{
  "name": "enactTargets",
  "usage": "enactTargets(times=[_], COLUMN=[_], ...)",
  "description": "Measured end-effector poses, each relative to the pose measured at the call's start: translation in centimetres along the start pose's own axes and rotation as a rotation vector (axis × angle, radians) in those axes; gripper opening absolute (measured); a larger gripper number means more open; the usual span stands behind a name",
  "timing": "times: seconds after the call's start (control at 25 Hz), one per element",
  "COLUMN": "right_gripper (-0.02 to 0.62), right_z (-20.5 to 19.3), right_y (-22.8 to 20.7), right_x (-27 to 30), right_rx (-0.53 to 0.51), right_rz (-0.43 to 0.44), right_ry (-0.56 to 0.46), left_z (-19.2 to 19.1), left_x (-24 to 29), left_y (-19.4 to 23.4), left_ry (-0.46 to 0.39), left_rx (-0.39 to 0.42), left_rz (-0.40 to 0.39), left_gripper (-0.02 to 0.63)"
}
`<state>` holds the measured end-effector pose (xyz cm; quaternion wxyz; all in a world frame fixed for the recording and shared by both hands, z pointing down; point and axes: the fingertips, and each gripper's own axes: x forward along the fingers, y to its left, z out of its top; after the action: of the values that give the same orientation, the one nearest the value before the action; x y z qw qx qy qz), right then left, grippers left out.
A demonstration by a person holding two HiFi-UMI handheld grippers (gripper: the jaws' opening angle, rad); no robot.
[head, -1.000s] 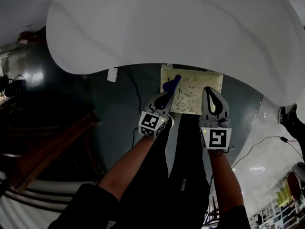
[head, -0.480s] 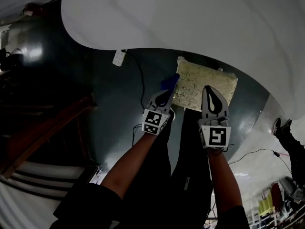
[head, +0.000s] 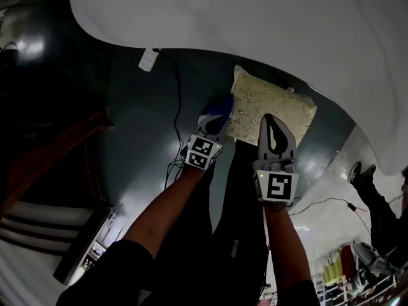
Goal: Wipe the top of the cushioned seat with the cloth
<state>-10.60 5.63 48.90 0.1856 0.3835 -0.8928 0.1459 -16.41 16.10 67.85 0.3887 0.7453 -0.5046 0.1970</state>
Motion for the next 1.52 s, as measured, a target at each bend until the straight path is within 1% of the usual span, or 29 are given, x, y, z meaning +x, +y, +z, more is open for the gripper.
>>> enactTargets(times=[0.16, 0.28, 0.4, 0.56, 0.72, 0.88, 1.0, 1.28, 1.52], right_gripper=[0.038, 0.038, 0.038, 0.038, 0.038, 0.038, 0.038, 0.038, 0.038], right_z=[-0.7, -1.2, -1.5, -1.4, -1.9, -2.7, -2.9, -4.5, -5.1], right_y=[0.3, 0.2, -0.5, -1.5, -2.6, -3.6, -4.2, -6.6, -8.4], right_x=[-0.5, -0.9, -1.2, -1.7, -2.2, -2.9, -3.5, -5.6, -6.6], right_rx=[-0.001, -0.003, 0.008, 0.041, 0.068, 0.089, 0.099, 0.147, 0.169], right_rz=[0.009, 0.012, -0.010, -0.044, -0.072, -0.097, -0.109, -0.176, -0.209], right_ry=[0.020, 0.031, 0.025, 0.007, -0.002, -0.008, -0.012, 0.000, -0.012], left_z=[-0.7, -1.4, -2.4, -3.4, -3.3, -3.3, -3.3, -3.2, -3.4], left_x=[1.8, 3.0, 3.9, 4.6, 5.4, 6.0, 6.2, 7.2, 8.1], left_y=[-0.3, -1.1, -1.9, -2.3, -2.8, -3.3, -3.7, -4.9, -5.8], left_ry=[0.014, 0.041, 0.078, 0.102, 0.101, 0.100, 0.099, 0.121, 0.131], left_rx=[-0.016, 0.013, 0.027, 0.049, 0.085, 0.103, 0.094, 0.104, 0.123], left_rz=[-0.005, -0.036, -0.059, -0.073, -0.088, -0.070, -0.055, -0.056, -0.047], left_gripper=[0.037, 0.037, 0.037, 0.037, 0.037, 0.035, 0.036, 0.035, 0.035])
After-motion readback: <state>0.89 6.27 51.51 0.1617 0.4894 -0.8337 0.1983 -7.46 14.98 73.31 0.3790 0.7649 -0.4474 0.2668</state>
